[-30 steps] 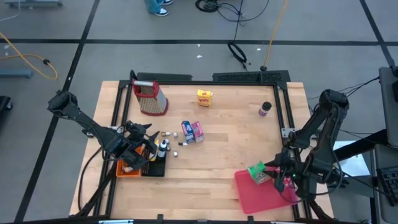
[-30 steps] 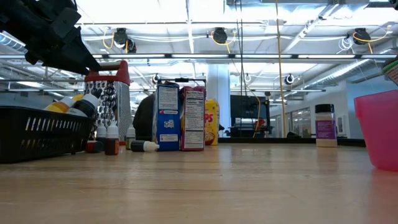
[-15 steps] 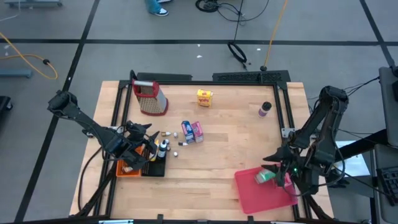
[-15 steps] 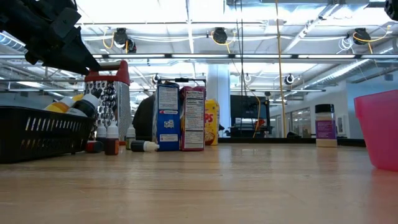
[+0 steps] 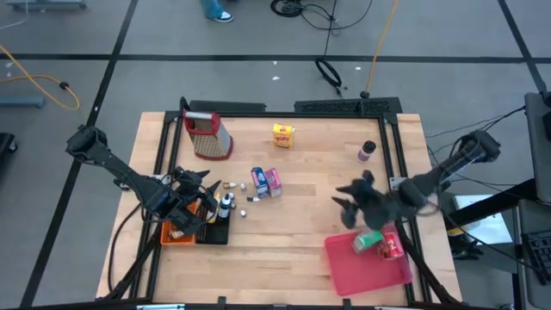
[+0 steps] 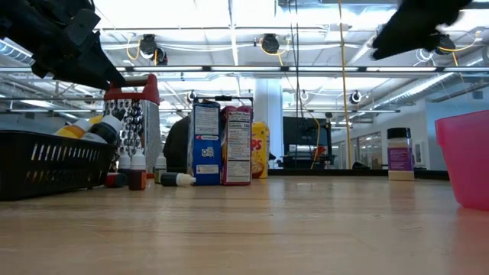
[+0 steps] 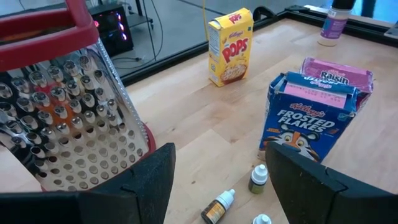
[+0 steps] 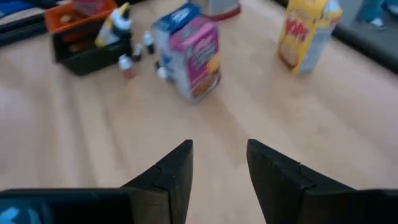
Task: Pick & Place Kitchen Items
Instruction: Put the yellow cereal box into the red bin
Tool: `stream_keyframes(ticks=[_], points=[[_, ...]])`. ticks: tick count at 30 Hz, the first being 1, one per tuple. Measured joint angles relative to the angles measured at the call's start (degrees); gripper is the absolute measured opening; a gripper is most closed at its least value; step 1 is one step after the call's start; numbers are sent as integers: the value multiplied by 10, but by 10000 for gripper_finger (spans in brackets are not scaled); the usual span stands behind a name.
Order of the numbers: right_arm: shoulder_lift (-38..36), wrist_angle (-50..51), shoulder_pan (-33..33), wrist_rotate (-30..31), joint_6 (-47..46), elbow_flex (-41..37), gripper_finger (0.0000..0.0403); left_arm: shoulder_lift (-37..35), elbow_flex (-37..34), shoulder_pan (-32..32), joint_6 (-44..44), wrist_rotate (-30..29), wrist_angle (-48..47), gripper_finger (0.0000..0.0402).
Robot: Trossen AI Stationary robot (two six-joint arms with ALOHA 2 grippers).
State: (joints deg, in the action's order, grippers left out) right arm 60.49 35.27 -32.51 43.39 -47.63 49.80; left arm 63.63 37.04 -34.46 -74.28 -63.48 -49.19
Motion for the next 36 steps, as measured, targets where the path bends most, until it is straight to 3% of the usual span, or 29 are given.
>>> stream_keyframes(ticks=[3,8,17,23,36], points=[[8,-90,87,-41,113,0,142,0,0,0,0,0,0,253],[39,-231,210,-163,261,0,142,0,0,0,4,4,0,253],[157,-391,377,-314,342,0,142,0,0,0,5,3,0,253],[238,-466,443,-330,369,0,142,0,0,0,6,2,-1,253],[319,-541,516,-313,380,0,142,0,0,0,6,-9,-1,253]])
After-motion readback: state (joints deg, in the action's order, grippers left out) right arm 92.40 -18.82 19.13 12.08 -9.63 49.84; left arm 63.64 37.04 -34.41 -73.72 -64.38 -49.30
